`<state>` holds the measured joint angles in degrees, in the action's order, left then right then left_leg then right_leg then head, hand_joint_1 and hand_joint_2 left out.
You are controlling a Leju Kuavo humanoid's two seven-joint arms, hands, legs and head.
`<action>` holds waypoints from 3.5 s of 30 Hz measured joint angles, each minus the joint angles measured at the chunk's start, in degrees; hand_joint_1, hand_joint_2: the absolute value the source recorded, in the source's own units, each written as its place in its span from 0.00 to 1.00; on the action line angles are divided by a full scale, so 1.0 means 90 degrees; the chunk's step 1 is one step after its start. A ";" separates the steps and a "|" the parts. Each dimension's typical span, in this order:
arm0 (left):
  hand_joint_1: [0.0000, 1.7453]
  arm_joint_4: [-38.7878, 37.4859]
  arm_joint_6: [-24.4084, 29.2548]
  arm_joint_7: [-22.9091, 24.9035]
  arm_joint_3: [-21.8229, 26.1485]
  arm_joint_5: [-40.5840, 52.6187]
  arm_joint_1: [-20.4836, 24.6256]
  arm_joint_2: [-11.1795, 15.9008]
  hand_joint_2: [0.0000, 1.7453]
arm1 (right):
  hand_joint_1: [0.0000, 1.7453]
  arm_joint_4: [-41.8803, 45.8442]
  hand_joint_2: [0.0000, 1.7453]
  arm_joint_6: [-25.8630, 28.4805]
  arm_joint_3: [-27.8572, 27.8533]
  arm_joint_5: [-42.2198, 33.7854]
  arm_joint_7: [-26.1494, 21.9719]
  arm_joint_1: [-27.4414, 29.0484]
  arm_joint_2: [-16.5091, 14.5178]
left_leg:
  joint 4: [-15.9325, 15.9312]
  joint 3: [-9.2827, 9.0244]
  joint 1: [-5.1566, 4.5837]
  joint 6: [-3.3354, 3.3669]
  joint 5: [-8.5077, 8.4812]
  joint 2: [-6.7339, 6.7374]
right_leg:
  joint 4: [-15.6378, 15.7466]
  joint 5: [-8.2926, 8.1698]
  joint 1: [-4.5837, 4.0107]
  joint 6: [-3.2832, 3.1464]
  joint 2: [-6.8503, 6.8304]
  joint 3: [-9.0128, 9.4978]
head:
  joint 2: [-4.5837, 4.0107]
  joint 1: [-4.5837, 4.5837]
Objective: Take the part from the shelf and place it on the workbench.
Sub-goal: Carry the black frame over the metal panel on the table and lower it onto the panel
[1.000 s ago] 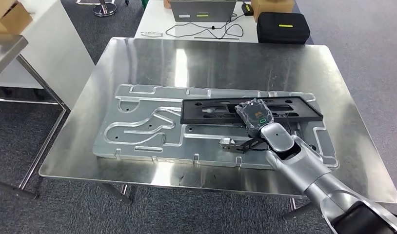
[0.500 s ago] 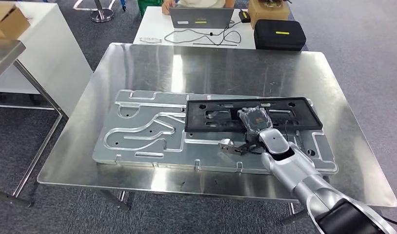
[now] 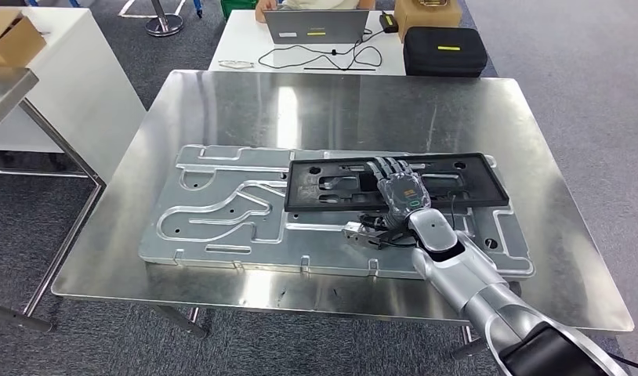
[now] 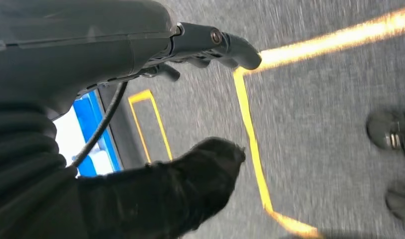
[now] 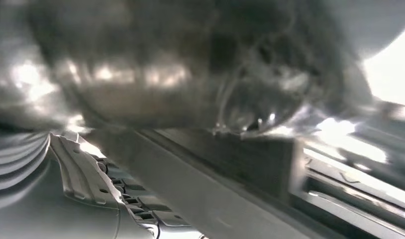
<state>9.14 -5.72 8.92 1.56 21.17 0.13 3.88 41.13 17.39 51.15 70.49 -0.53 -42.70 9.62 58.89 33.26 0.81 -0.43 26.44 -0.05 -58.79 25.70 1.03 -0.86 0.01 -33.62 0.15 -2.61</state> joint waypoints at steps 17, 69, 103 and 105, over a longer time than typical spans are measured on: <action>0.00 0.0000 0.0117 0.0041 0.0100 0.0045 -0.0032 -0.0023 0.00 | 0.00 0.1762 0.00 0.0043 -0.0033 0.0825 0.0476 0.0278 -0.0040 | -0.0158 -0.0004 0.0018 0.0246 -0.0193 0.0029 | -0.0528 0.0399 -0.0047 0.0137 0.0005 -0.0258 | 0.0000 0.0019; 0.00 -0.0002 0.0763 0.0406 -0.0182 0.0819 -0.0002 -0.0563 0.00 | 0.00 0.5895 0.00 0.0869 -0.1492 0.1225 0.0372 0.3489 0.2339 | 0.1488 0.0279 -0.0047 -0.0004 0.0624 0.0035 | 0.0019 -0.0205 -0.0074 -0.0089 -0.0044 -0.0293 | 0.0000 0.0039; 0.00 0.0005 0.0906 -0.0098 0.0146 0.0637 -0.0056 -0.0560 1.00 | 0.00 -0.0240 0.75 0.0100 -0.4108 -0.4830 -0.1722 0.4840 -0.0203 | -0.0297 -0.0938 -0.0011 -0.0031 0.0653 0.0003 | -0.0129 -0.0006 -0.0044 -0.0045 -0.0115 -0.0160 | 0.0000 0.0048; 0.00 0.0007 0.0915 -0.0114 0.0168 0.0635 -0.0052 -0.0558 1.00 | 0.00 -0.1009 0.25 -0.0017 -0.4447 -0.5001 -0.1844 0.4785 -0.0385 | -0.0308 -0.0899 -0.0044 0.0064 0.0601 0.0014 | -0.0111 -0.0090 -0.0029 0.0012 -0.0102 -0.0193 | 0.0000 0.0050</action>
<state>9.20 2.52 7.90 3.07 26.88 -0.34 -1.14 32.06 17.24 11.12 25.48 -17.12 0.36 6.15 56.12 25.17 0.41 0.15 31.86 0.08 -59.79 24.89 0.76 -0.75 -0.90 -35.35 0.15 -2.16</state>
